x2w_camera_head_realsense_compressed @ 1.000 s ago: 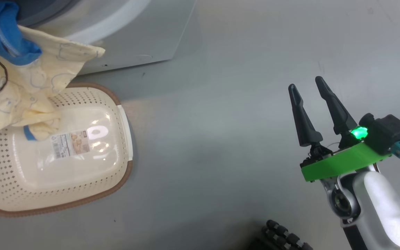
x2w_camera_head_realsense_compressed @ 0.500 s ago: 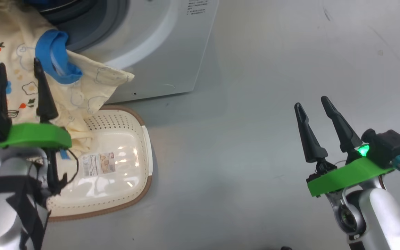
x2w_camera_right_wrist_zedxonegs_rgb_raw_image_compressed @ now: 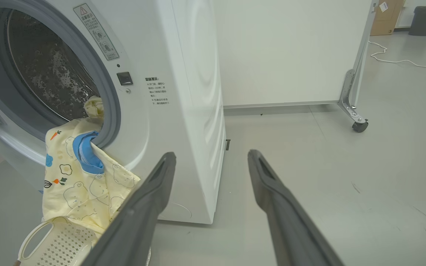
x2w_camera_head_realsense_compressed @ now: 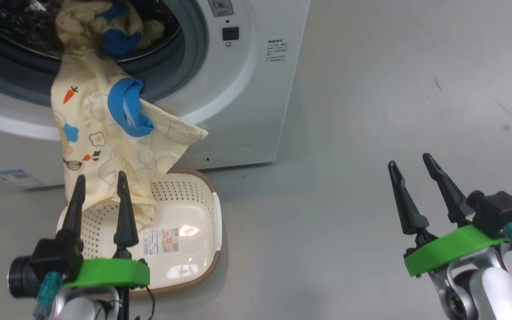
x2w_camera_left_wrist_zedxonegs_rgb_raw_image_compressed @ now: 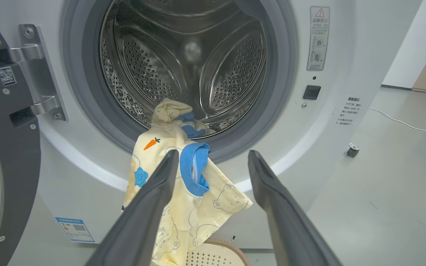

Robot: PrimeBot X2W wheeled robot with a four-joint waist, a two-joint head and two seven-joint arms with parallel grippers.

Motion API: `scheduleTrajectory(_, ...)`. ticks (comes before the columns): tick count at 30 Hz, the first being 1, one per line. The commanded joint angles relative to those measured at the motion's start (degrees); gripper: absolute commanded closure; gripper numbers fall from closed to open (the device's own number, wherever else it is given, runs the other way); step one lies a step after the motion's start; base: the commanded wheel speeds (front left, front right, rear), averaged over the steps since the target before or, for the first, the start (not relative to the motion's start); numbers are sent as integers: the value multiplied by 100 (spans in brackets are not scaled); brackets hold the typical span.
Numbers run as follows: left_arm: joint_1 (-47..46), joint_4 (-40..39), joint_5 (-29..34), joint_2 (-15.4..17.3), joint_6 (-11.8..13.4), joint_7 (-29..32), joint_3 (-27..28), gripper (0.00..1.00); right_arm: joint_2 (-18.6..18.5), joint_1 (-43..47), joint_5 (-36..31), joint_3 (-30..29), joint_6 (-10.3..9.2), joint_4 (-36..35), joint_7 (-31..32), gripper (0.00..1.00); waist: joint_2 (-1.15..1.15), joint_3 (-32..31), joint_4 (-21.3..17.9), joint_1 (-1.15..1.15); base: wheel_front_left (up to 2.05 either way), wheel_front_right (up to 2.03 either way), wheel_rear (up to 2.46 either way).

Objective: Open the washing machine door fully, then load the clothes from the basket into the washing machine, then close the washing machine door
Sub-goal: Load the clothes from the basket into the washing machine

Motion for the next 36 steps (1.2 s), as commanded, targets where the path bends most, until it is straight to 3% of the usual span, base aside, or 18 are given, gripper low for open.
scheduleTrajectory(1,58,-230,78,51,203,-38,193,0,-86,51,-68,29,1,-201,55,0,0,-344,144,1,0,0,0)
scheduleTrajectory(16,1079,-307,114,-55,44,-39,177,0,65,733,-327,-220,1,-581,407,0,0,-1197,321,1,0,0,0)
scheduleTrajectory(36,1119,-280,169,-109,-44,-39,88,0,278,894,-463,-137,1,-917,497,0,0,-1185,364,1,0,0,0)
